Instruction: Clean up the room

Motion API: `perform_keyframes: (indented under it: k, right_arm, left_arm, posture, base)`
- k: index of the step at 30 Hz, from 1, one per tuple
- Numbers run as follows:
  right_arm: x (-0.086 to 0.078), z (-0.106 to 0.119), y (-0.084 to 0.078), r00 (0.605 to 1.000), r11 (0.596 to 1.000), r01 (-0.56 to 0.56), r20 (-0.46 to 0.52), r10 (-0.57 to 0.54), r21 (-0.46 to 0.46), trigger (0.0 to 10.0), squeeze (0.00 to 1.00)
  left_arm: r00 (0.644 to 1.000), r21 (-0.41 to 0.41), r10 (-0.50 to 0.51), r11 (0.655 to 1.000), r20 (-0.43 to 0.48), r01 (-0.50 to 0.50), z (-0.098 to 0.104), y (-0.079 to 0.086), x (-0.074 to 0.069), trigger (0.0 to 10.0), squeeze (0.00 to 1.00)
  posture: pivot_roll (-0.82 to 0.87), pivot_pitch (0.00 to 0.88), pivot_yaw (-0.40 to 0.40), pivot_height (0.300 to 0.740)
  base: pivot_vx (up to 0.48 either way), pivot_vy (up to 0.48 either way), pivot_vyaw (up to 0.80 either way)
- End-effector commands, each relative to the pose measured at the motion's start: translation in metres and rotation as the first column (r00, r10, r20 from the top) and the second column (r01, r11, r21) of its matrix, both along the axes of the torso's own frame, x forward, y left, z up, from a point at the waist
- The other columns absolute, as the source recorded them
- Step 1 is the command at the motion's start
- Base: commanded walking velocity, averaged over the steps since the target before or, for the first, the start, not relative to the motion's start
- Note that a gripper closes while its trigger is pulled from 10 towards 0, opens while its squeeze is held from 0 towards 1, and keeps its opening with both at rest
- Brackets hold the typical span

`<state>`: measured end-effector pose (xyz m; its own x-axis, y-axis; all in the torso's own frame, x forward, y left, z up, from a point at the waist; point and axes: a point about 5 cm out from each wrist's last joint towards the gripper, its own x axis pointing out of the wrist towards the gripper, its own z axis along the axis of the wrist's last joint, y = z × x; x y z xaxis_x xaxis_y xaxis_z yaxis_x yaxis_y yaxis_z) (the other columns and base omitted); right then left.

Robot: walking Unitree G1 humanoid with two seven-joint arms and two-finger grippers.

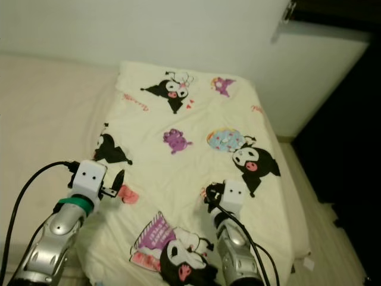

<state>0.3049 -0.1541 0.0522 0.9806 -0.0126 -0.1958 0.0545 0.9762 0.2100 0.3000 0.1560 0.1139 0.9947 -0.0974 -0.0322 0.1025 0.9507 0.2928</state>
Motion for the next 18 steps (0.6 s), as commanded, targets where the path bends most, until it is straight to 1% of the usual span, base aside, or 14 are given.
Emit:
perform_keyframes:
  k: [1,6,10,13,16,18]
  right_arm:
    - [-0.0044,-0.0060,-0.0049,0.999,1.000,0.019,-0.028,-0.019,-0.009,10.0,0.00]
    - [-0.0048,-0.0064,-0.0051,0.999,1.000,0.024,-0.029,-0.024,-0.010,10.0,0.00]
    - [-0.0054,-0.0065,-0.0046,0.999,1.000,0.025,-0.028,-0.025,-0.010,10.0,0.00]
    - [-0.0091,-0.0088,-0.0027,0.999,1.000,0.021,-0.033,-0.021,-0.001,10.0,0.00]
    - [-0.0103,-0.0093,0.0001,1.000,1.000,0.010,-0.028,-0.010,0.010,10.0,0.00]
    - [-0.0093,-0.0105,0.0025,0.999,1.000,-0.010,-0.040,0.010,0.000,10.0,0.00]
  left_arm:
    - [1.000,0.002,-0.004,1.000,-0.026,0.004,-0.0076,-0.0019,-0.0030,10.0,0.00]
    - [1.000,0.006,-0.002,1.000,-0.029,0.002,-0.0096,-0.0016,-0.0029,10.0,0.00]
    - [1.000,0.007,-0.004,1.000,-0.030,0.004,-0.0101,-0.0018,-0.0030,10.0,0.00]
    - [1.000,0.006,-0.004,1.000,-0.029,0.004,-0.0106,-0.0022,-0.0032,10.0,0.00]
    - [0.999,0.004,-0.004,1.000,-0.032,0.004,-0.0122,-0.0031,-0.0037,10.0,0.00]
    - [0.999,-0.003,-0.004,1.000,-0.040,0.004,-0.0143,-0.0040,-0.0040,10.0,0.00]
  posture:
    - [0.16,0.000,-0.068,0.690]
    - [0.15,0.000,-0.068,0.715]
    - [0.15,0.000,-0.068,0.725]
    - [0.15,0.000,-0.068,0.740]
    - [0.15,0.000,-0.068,0.740]
    - [0.15,0.000,-0.068,0.740]
  base:
    - [0.000,0.000,0.00]
    - [0.000,0.000,0.00]
    - [0.000,0.000,0.00]
    - [0.000,0.000,0.00]
    - [0.000,0.000,0.00]
    - [0.000,0.000,0.00]
